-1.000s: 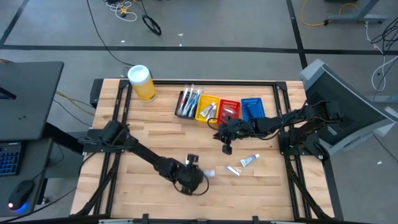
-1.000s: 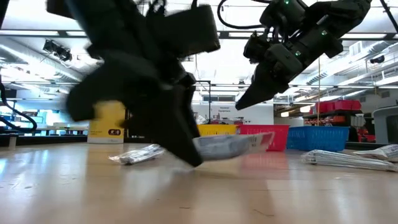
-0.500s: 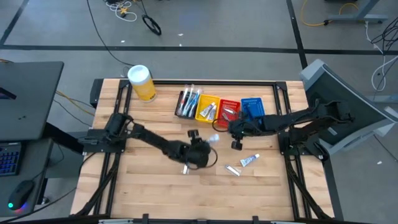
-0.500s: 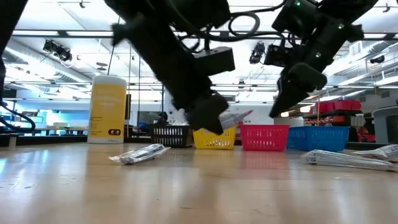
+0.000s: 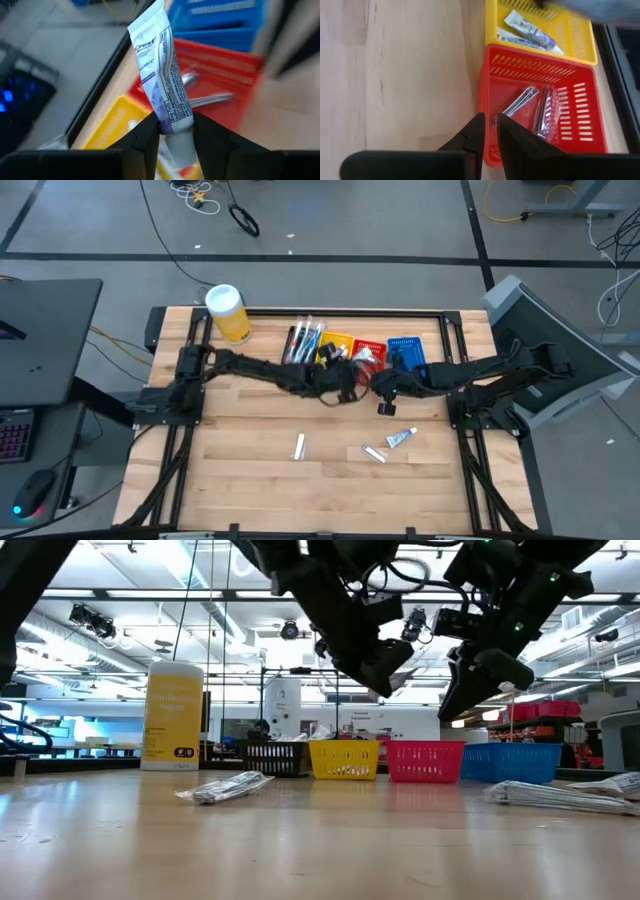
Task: Pick & Place Travel size toiletries
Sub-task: Put the white toothpaste into the yellow bin, then put the silver nail cutter into the red bin
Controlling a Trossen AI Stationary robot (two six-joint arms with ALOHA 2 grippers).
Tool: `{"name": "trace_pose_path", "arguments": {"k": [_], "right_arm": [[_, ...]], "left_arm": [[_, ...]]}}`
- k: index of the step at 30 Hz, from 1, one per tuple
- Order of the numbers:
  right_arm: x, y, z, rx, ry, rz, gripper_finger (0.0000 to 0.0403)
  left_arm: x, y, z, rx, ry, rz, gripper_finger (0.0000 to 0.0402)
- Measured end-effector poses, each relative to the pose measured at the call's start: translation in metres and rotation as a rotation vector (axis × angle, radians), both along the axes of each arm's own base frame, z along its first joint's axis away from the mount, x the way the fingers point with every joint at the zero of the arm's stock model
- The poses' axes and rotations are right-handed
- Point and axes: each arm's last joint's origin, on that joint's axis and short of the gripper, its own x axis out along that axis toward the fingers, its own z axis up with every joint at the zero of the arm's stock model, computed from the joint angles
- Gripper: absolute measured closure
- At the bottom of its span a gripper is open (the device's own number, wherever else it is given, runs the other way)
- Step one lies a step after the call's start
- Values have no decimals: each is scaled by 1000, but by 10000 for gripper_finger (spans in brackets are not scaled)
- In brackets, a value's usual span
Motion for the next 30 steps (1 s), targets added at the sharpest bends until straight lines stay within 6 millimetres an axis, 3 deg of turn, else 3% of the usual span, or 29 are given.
{"name": "trace_pose_path", "arguments": {"k": [6, 11, 18, 30], "right_arm": [[0, -7, 0, -8, 4, -14, 347], [0, -11, 0, 38, -28, -82, 347], [0, -11, 0, 81, -59, -146, 347], [0, -11, 0, 109, -77, -186, 347]], "left_arm": [[-9, 53, -1, -217, -15, 121, 288], [-19, 81, -14, -404, 42, 97, 288], [-25, 93, -20, -420, 76, 91, 275], [-28, 92, -26, -408, 130, 52, 225]]}}
